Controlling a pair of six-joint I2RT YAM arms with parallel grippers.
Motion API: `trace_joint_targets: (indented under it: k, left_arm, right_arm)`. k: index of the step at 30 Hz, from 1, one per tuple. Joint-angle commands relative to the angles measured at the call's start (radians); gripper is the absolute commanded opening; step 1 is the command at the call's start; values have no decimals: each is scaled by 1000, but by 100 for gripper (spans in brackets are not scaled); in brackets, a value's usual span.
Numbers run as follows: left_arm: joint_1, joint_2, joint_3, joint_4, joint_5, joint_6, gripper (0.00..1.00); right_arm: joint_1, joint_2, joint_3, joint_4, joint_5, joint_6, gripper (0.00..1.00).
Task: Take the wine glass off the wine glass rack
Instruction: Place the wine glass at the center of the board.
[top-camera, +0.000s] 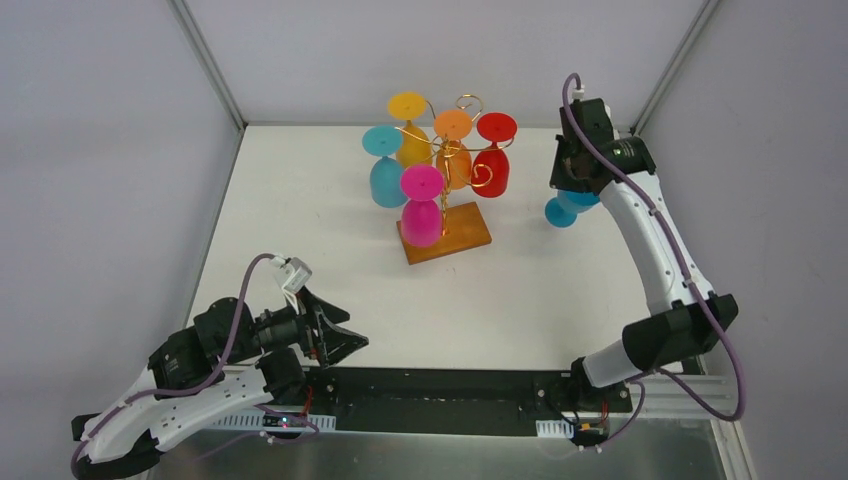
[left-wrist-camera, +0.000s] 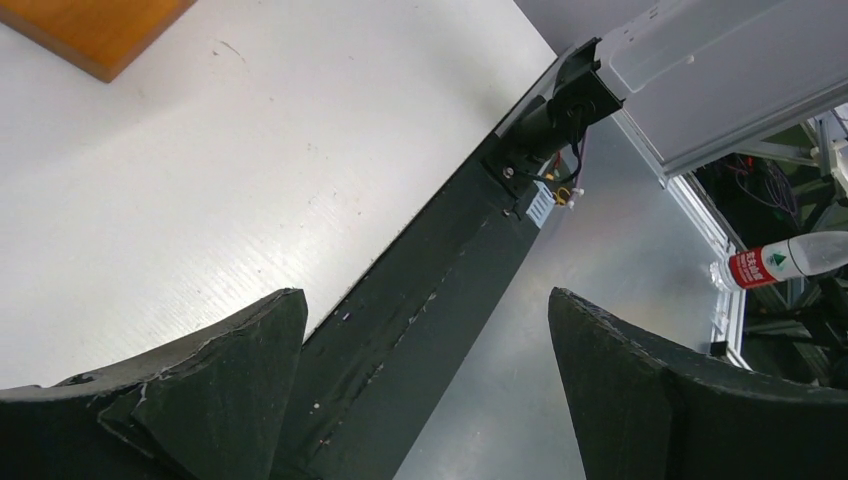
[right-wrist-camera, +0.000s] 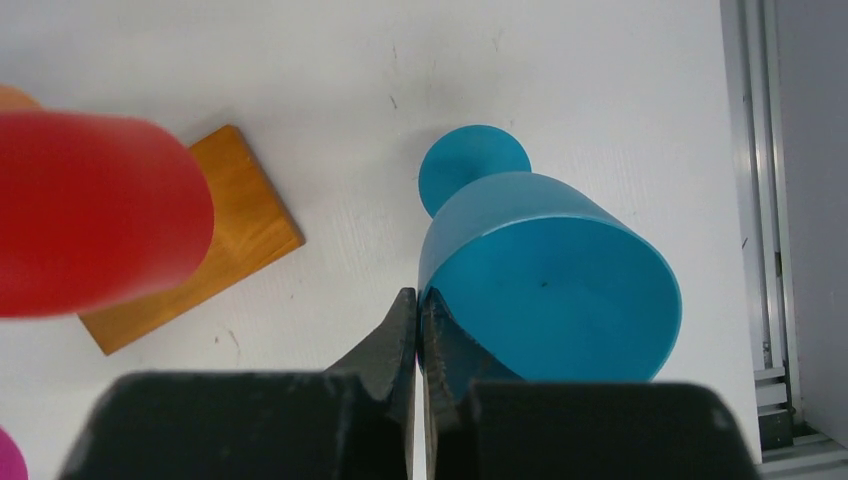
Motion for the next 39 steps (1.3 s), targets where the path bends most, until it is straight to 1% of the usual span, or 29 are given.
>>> trace_joint_targets:
  k: [1, 8, 12, 16, 22, 28, 39]
  left_arm:
    - [-11, -10, 38, 0, -45, 37, 94]
    - [-11, 11, 48, -1, -45, 44, 94]
    - [-11, 21, 52, 0, -45, 49, 95]
    - [-11, 31, 53, 0, -47, 54, 95]
    - [-11, 47, 48, 10, -55, 41, 95]
    - [-12, 68, 58, 12, -60, 29, 96]
    - [-11, 92, 70, 11, -57, 22, 96]
  right_arm:
    - [-40, 92, 117, 32, 41, -36, 0]
    - [-81, 278, 250, 33, 27, -74, 0]
    - [-101, 344, 293, 60, -2, -105, 0]
    - [-124, 410, 358, 56, -53, -88, 0]
    - [-157, 532, 496, -14, -118, -88, 0]
    - [-185, 617, 583, -47, -180, -38, 0]
    - [-193, 680, 597, -53, -169, -33, 0]
